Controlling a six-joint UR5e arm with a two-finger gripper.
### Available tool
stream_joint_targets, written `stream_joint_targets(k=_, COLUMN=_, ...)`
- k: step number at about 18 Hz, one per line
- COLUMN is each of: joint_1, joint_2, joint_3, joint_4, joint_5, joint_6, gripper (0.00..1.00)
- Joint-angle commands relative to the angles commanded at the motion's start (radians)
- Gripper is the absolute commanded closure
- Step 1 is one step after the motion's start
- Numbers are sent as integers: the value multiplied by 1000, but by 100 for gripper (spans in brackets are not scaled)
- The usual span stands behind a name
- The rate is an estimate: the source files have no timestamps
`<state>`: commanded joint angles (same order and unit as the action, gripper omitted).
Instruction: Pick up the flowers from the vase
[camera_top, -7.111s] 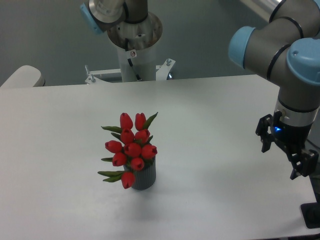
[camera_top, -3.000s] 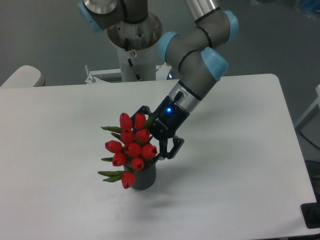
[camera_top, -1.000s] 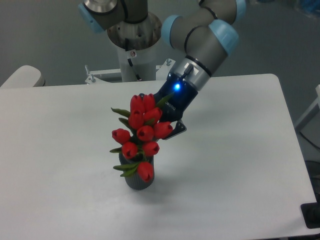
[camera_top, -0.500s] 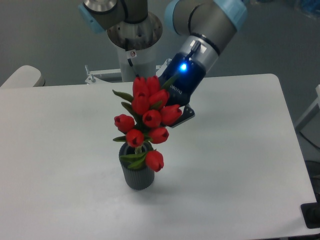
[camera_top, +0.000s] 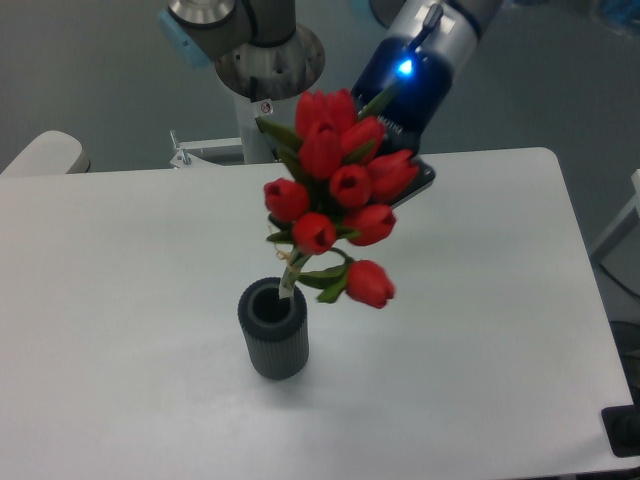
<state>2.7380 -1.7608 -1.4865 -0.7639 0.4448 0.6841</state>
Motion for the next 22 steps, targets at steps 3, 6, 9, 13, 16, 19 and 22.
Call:
stream_joint_targets(k=3, joint_1=32, joint_2=-75, joint_3=49, joint_4=3, joint_5=3, joint_6=9, gripper=64)
stream_joint_targets(k=6, joint_1=60, joint_2=-166, joint_3=121, joint_4=5, joint_5=5, joint_6=32, gripper=65)
stream_joint_targets(k=9, joint_1=69, joint_2=-250, joint_3=190, joint_4=0, joint_5=28, joint_6=61, gripper=65)
stream_joint_targets(k=13, joint_1=89, joint_2=-313, joint_3=230, joint_4=0, joint_5=54, joint_6=127, gripper=65)
stream_joint_targets(k=16, joint_1=100, joint_2=-356, joint_3=235, joint_4=0, joint_5=52, joint_6=210, gripper=65)
stream_joint_targets(k=19, joint_1=101, joint_2=-364, joint_3=235, joint_4=-2, joint_5=54, joint_6=244, gripper=65)
stream_joint_targets(k=22, joint_1=104, joint_2=-356, joint_3=219, joint_4=2, joint_5=60, joint_6=264, gripper=65)
